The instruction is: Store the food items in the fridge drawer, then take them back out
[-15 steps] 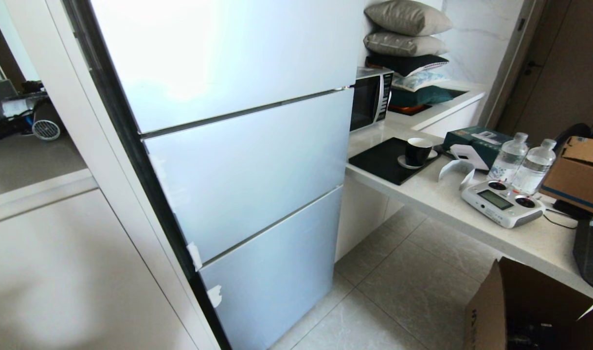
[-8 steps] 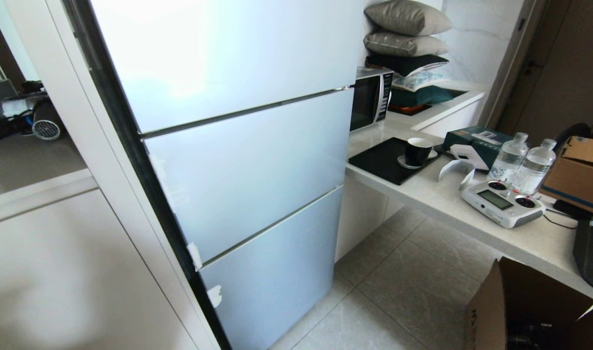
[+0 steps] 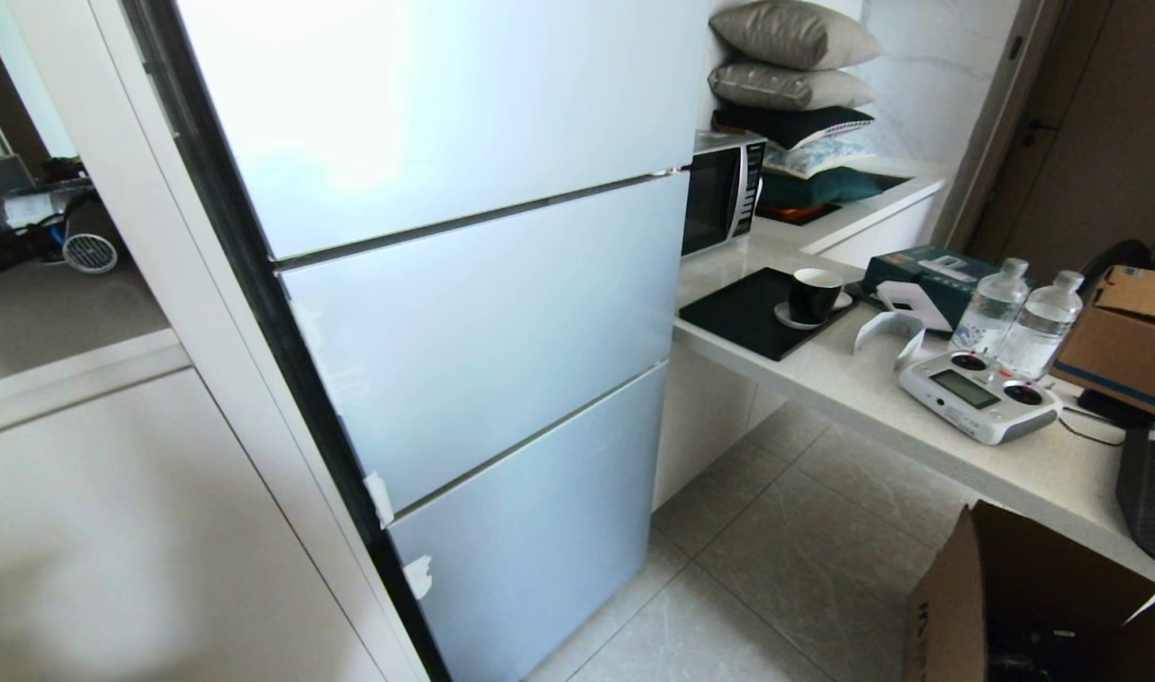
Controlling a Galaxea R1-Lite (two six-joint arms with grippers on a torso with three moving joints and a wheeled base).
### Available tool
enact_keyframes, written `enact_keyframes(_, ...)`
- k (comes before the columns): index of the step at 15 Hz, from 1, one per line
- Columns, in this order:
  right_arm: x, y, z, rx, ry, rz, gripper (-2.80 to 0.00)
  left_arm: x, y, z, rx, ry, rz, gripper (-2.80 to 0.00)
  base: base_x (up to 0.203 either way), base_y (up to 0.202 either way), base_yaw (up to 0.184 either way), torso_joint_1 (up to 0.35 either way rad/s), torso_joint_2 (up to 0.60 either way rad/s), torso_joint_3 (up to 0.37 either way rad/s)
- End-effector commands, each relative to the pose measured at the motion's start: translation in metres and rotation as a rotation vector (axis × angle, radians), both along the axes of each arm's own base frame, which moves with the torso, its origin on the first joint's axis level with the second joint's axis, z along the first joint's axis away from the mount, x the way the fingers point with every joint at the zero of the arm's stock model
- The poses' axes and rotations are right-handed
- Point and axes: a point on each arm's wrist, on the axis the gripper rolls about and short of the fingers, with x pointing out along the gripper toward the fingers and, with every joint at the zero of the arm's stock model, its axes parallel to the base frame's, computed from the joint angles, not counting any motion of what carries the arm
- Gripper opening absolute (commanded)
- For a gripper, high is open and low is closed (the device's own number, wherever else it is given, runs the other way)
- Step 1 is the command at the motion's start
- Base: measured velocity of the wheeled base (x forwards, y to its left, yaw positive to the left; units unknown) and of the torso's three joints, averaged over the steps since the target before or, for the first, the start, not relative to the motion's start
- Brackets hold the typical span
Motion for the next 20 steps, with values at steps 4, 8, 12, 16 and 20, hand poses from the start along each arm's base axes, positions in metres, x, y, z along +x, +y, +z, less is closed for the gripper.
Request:
enact_keyframes(4,0.000,0.000,0.000,0.000,0.004,0.000,-2.80,0.000,0.000,0.000,0.000,0.001,0.000,-2.80,0.000,0.000,0.000,0.000,0.00,0.000)
enact_keyframes(8,0.000,0.000,0.000,0.000,0.004,0.000,-2.80,0.000,0.000,0.000,0.000,0.000,0.000,-2.80,0.000,0.000,0.000,0.000,0.00,0.000)
enact_keyframes(12,0.000,0.000,0.000,0.000,0.004,0.000,-2.80,0.000,0.000,0.000,0.019,0.006,-0.001,-2.80,0.000,0.000,0.000,0.000,0.00,0.000)
enact_keyframes(16,0.000,0.000,0.000,0.000,0.004,0.000,-2.80,0.000,0.000,0.003,0.077,-0.012,-0.009,-2.80,0.000,0.000,0.000,0.000,0.00,0.000)
enact_keyframes(20,0.000,0.000,0.000,0.000,0.004,0.000,-2.80,-0.005,-0.001,0.059,0.043,-0.095,-0.026,-2.80,0.000,0.000,0.000,0.000,0.00,0.000)
